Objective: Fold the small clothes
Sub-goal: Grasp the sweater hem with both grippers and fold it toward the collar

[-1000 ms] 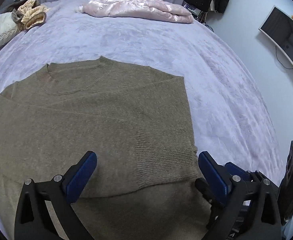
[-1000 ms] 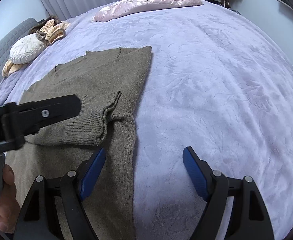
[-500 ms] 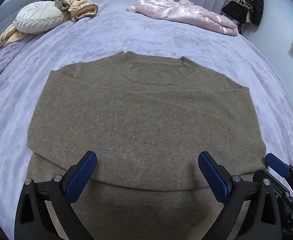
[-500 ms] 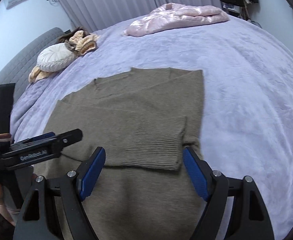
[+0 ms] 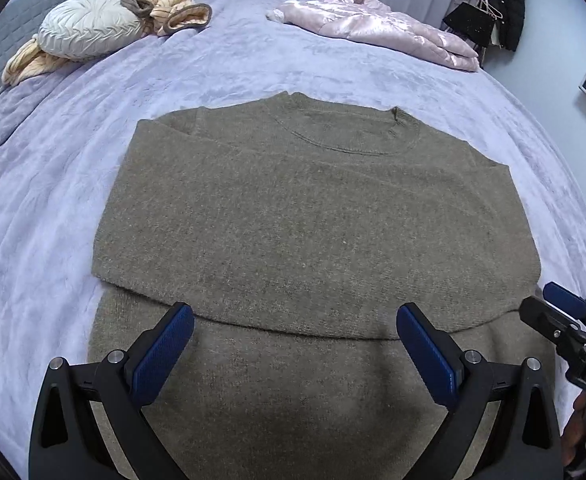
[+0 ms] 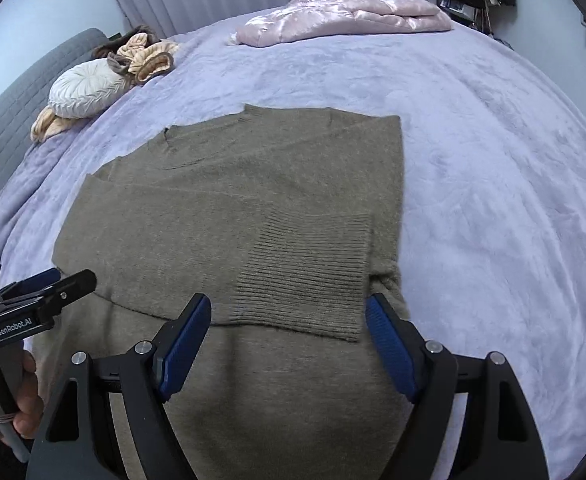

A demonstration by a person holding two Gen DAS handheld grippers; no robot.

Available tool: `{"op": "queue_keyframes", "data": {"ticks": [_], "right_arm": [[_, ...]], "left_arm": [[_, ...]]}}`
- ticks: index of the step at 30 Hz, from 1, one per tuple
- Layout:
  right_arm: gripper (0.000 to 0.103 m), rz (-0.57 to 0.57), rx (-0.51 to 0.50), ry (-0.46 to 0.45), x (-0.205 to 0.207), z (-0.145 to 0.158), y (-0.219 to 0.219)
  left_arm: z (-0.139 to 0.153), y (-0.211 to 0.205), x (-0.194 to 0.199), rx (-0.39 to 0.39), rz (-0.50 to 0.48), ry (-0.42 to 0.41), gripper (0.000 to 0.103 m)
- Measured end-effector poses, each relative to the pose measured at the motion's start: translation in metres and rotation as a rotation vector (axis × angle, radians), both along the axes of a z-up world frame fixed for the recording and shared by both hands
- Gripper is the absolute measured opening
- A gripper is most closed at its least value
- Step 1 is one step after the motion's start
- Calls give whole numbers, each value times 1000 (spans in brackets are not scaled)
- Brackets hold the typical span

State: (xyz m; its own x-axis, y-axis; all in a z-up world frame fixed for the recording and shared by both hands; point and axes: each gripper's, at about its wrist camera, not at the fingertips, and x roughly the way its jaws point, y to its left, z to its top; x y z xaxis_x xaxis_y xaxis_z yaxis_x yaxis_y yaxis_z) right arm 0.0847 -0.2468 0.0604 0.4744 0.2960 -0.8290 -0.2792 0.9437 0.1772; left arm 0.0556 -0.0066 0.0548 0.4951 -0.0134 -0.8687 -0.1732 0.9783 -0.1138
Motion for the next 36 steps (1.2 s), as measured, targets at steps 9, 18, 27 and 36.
{"op": "queue_keyframes", "data": {"ticks": [9, 18, 27, 36], "right_arm": [[83, 116, -194, 40, -40, -37, 37], [84, 123, -211, -42, -107, -38, -4], [84, 123, -245, -122, -168, -39, -21], [84, 209, -218, -166, -193, -5, 1]], "left_arm": [[-36, 10, -47, 34, -112, 83, 101], [-36, 30, -117, 46, -152, 32, 101], [-30, 35, -172, 77, -203, -5, 102], [3, 5, -184, 85, -239, -67, 101]]}}
